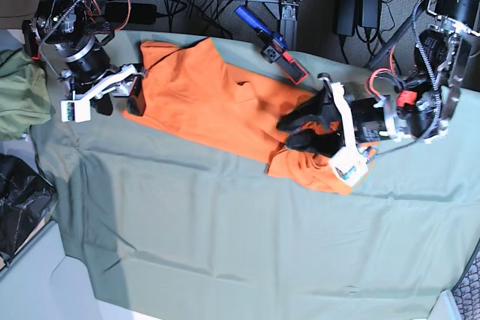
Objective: Fold the T-shirt properly
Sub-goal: 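Fold the strip end held by the left gripper toward the right gripper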
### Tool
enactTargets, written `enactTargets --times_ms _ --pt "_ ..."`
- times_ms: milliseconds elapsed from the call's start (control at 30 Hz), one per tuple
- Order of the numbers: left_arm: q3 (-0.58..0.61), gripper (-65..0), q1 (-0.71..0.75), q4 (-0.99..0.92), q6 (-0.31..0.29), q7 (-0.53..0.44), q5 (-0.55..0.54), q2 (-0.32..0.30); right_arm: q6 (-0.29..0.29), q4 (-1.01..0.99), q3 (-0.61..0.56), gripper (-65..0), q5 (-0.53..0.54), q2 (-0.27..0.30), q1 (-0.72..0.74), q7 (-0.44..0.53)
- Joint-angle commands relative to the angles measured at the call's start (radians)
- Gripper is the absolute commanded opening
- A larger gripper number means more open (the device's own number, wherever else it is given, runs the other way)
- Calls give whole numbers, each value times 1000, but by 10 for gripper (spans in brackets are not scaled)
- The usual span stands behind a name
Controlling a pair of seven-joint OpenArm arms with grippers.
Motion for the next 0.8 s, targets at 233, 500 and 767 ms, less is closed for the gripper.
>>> enactTargets --times_ms 233,500,767 --pt "-159 -650 -18 7 -9 -107 205 -7 79 18 7 -234 -5 14 4 24" --pt "-135 -650 -18 -160 -9 -270 429 -6 79 18 7 -235 -3 14 3 23" --pt "-135 -650 -18 -214 -9 -296 455 14 79 18 7 -235 -3 13 3 23"
